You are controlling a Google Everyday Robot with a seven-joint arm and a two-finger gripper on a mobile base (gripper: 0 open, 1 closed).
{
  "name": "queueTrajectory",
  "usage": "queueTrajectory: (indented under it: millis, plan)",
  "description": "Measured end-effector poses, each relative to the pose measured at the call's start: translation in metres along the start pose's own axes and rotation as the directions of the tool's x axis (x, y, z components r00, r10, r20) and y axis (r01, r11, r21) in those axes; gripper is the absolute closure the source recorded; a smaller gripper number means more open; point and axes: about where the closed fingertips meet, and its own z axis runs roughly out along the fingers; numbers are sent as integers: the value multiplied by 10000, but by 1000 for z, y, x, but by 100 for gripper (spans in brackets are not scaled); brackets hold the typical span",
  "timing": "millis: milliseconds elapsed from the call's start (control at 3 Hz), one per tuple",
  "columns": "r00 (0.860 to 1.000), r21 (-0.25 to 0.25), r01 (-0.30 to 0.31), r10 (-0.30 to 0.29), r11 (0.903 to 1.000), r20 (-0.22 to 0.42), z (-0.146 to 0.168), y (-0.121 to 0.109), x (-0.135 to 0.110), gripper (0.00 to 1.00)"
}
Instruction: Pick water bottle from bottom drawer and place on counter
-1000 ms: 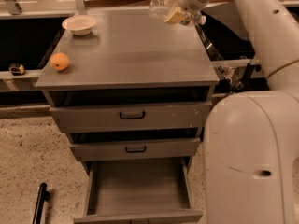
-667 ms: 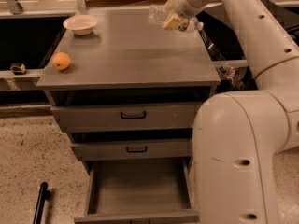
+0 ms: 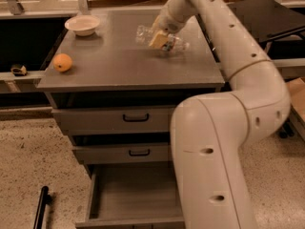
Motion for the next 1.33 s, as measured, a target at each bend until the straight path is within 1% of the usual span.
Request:
queueTrajectory:
  millis: [333,667,1000,1333]
  plan:
    - [10000,-211,-67,66,9998,-41,5,5,-3,36]
    - [10000,-215,-66,65,9997,-41,5,5,-3,12]
    - [10000,-216,-66,65,9997,-41,5,5,-3,0]
    - [10000,-216,-66,65,9997,-41,5,5,-3,0]
